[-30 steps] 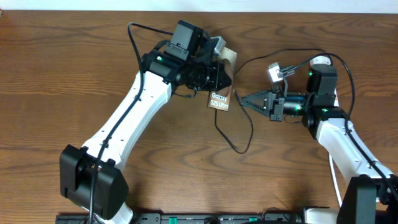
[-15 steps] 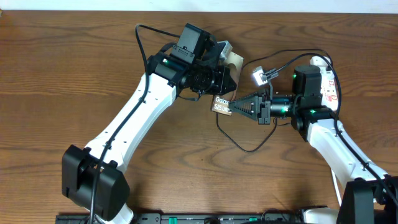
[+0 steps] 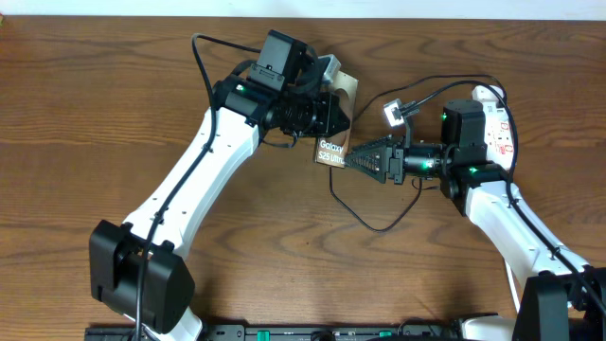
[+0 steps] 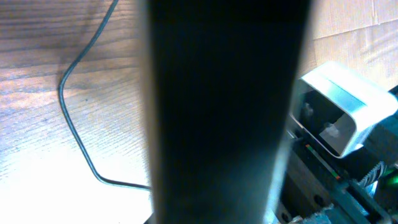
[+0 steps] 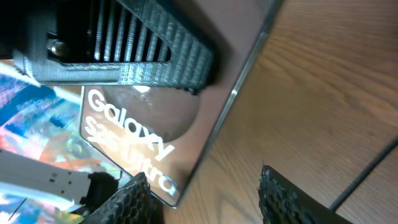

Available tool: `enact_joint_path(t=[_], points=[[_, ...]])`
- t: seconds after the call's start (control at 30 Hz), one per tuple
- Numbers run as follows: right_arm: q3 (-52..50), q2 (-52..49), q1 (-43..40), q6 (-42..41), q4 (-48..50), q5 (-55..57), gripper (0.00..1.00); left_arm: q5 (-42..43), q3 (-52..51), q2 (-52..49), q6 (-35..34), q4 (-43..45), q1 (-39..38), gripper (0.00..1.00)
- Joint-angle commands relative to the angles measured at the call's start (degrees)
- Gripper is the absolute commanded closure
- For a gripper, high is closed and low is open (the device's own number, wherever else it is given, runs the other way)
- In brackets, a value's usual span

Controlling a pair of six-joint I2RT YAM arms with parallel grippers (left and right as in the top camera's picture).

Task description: Plug charger to phone and switch on socket

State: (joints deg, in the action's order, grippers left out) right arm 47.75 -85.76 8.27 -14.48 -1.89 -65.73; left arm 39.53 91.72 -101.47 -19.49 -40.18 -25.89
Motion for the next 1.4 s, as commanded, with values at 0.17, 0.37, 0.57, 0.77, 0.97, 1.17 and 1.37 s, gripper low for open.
enact_joint_path(t=[0.17, 0.37, 0.57, 0.77, 0.97, 1.17, 1.37], points=[[11.1, 0.5, 0.0, 9.7, -21.4, 15.3, 0.38, 1.8, 1.1, 2.2, -1.1, 0.0, 2.4, 0.93], [17.4, 0.5, 0.5, 17.5, -35.3, 31.4, 0.2, 1.9, 1.1, 2.2, -2.3, -0.2, 2.8, 0.93], [17.0, -0.6, 0.5, 17.5, -35.4, 32.9, 0.18, 1.8, 1.1, 2.2, -2.2, -0.4, 2.8, 0.93], [16.9, -1.7, 0.9, 13.2, -36.6, 45.4, 0.1, 1.7, 1.1, 2.2, -2.0, -0.4, 3.5, 0.93], [16.9, -1.7, -1.4, -6.0, -45.8, 68.7, 0.01, 0.9, 1.1, 2.2, -2.1, -2.1, 4.7, 0.93], [14.6, -1.7, -2.1, -10.2, -45.3, 65.1, 0.01, -3.2, 1.1, 2.2, -2.0, -3.8, 3.9, 0.93], [8.5, -1.7, -2.0, -16.7, -49.3, 58.6, 0.38, -3.1, 1.1, 2.2, -2.0, -4.6, 3.8, 0.93]])
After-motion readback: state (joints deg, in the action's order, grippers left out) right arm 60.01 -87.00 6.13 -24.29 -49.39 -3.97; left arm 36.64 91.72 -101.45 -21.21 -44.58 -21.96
